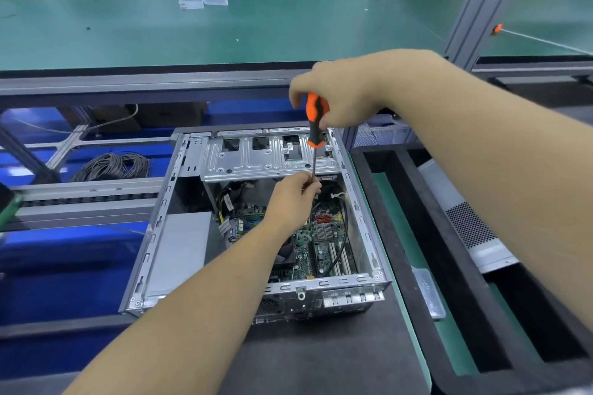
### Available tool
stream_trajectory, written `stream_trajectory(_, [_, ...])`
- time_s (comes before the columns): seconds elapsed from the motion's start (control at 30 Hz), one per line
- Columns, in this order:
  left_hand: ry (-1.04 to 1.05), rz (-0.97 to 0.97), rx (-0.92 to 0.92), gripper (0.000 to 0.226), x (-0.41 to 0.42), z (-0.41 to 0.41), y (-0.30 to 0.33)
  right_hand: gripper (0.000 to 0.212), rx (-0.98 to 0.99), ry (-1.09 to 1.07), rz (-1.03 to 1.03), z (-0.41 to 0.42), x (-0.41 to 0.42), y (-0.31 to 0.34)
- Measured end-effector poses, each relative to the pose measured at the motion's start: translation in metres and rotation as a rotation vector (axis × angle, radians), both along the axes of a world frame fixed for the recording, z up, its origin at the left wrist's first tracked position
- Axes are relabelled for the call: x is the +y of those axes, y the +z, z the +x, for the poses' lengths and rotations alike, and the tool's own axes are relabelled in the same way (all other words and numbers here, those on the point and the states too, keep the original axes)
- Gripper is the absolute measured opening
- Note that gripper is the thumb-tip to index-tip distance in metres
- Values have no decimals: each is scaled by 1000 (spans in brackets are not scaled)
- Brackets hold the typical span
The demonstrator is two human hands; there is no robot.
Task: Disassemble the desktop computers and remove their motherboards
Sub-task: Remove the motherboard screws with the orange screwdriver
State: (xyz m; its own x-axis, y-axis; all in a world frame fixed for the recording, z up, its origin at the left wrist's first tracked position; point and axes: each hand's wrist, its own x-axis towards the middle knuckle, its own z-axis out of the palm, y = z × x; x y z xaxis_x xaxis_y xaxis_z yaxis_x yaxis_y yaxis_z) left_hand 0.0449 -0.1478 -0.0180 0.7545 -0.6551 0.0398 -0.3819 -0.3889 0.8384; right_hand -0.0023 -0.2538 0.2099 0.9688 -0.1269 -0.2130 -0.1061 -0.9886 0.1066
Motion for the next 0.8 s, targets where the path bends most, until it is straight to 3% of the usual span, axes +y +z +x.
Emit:
stream_trajectory(0.07, [-11,7,-2,16,-1,-1,0,43,-13,-48,10,-1,0,1])
stream_trajectory(0.17, [-9,14,2,16,-3,-2,-1,21,-35,15,-9,2,-3,-1])
stream_trajectory(0.3, [0,10,0,16,-4,-2,-2,53,-26,-109,74,-3,-7,1])
stream_trajectory(0.4, [-12,28,-21,16,-4,-3,-3,26,-59,26,35,-1,-9,0])
stream_trajectory(0.5, [-1,39,-30,16,-2,-1,-6,46,-54,-25,55,-4,-5,5])
stream_trajectory(0.53, [-5,48,-37,16,-1,0,-7,47,-44,-44,65,-6,-3,6])
stream_trajectory(0.63, [-19,59,-30,19,-2,0,-9,22,-19,11,191,-3,-2,1])
stream_trajectory(0.73, [-28,70,-2,19,-6,-1,-8,44,-9,-50,127,-2,6,4])
stream_trajectory(0.8, [-33,75,-3,20,-7,-1,-9,37,-35,-22,33,1,4,3])
